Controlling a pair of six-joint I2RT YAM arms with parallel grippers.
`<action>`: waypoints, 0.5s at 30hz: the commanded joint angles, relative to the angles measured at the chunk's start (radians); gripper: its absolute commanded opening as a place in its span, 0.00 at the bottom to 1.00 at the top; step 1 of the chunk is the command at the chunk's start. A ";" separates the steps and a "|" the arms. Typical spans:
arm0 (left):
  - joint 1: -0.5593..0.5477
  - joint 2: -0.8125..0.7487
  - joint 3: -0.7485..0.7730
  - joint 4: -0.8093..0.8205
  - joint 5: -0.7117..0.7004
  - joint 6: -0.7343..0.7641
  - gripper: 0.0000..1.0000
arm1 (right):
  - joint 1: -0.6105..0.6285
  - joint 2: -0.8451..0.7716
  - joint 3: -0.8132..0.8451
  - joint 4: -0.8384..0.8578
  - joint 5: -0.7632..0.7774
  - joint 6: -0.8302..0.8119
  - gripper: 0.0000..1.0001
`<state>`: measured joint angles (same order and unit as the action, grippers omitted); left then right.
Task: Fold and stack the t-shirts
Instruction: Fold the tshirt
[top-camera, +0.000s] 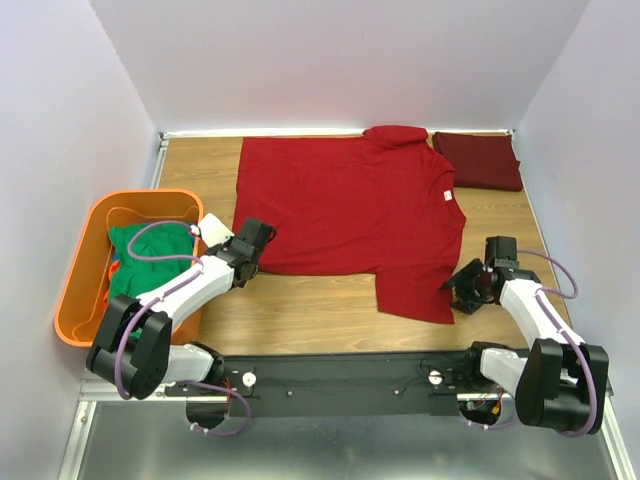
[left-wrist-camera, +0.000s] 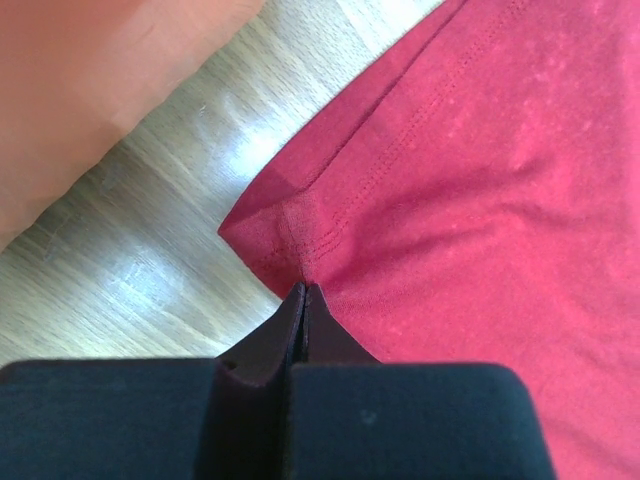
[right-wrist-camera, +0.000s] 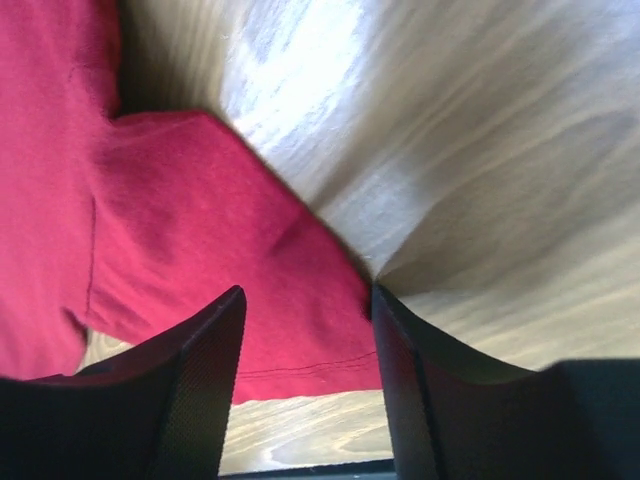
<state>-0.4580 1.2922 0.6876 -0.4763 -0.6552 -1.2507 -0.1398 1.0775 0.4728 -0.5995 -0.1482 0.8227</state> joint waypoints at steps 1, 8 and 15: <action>0.004 -0.025 -0.005 0.018 -0.006 -0.021 0.00 | -0.004 0.048 -0.071 0.050 -0.024 0.019 0.55; 0.004 -0.022 -0.008 0.025 -0.004 -0.021 0.00 | -0.004 0.096 -0.069 0.093 -0.056 -0.005 0.01; 0.004 -0.050 -0.014 -0.027 -0.034 -0.068 0.00 | -0.006 -0.046 -0.034 0.011 -0.062 -0.020 0.01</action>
<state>-0.4580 1.2812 0.6868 -0.4595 -0.6468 -1.2663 -0.1440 1.1027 0.4335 -0.5083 -0.2371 0.8268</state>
